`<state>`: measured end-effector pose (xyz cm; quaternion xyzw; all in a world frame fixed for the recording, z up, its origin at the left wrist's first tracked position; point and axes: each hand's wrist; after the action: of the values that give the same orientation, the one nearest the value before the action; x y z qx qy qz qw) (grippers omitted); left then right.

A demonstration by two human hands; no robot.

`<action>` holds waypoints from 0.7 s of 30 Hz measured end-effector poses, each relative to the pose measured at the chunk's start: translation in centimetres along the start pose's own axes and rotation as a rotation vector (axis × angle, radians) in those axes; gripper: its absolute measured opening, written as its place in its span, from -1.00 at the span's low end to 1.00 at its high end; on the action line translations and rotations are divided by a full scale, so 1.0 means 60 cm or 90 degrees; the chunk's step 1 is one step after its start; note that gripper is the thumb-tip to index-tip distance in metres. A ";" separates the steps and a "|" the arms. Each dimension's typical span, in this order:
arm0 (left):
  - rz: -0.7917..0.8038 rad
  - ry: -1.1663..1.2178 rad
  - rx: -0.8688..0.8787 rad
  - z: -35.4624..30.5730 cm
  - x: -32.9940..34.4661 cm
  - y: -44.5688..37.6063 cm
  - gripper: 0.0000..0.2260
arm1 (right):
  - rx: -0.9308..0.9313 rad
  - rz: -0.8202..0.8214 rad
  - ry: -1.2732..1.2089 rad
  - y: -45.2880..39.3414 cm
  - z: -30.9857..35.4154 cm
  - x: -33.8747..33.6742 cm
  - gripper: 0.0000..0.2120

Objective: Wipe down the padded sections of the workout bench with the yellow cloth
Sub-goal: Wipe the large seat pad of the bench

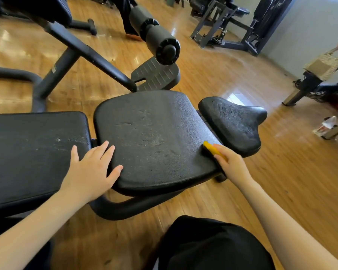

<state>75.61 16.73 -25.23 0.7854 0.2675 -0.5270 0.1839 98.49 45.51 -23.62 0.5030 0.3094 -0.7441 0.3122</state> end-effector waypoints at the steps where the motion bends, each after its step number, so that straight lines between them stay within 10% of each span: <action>1: -0.001 0.002 0.001 -0.002 0.000 -0.001 -0.43 | 0.028 -0.003 0.013 -0.006 -0.009 0.002 -0.68; 21: 0.011 -0.047 -0.020 -0.001 0.014 -0.013 -0.38 | -0.022 -0.007 -0.022 -0.323 0.024 0.098 -0.65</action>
<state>75.41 17.54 -25.97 0.7649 0.2619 -0.5496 0.2106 80.90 55.40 -25.89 0.4832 0.3196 -0.7488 0.3219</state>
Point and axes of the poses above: each hand's wrist, its own y-axis away from the middle knuckle, its own x-axis out of the palm, z = x × y, and after that the axes turned 13 degrees about y, right-handed
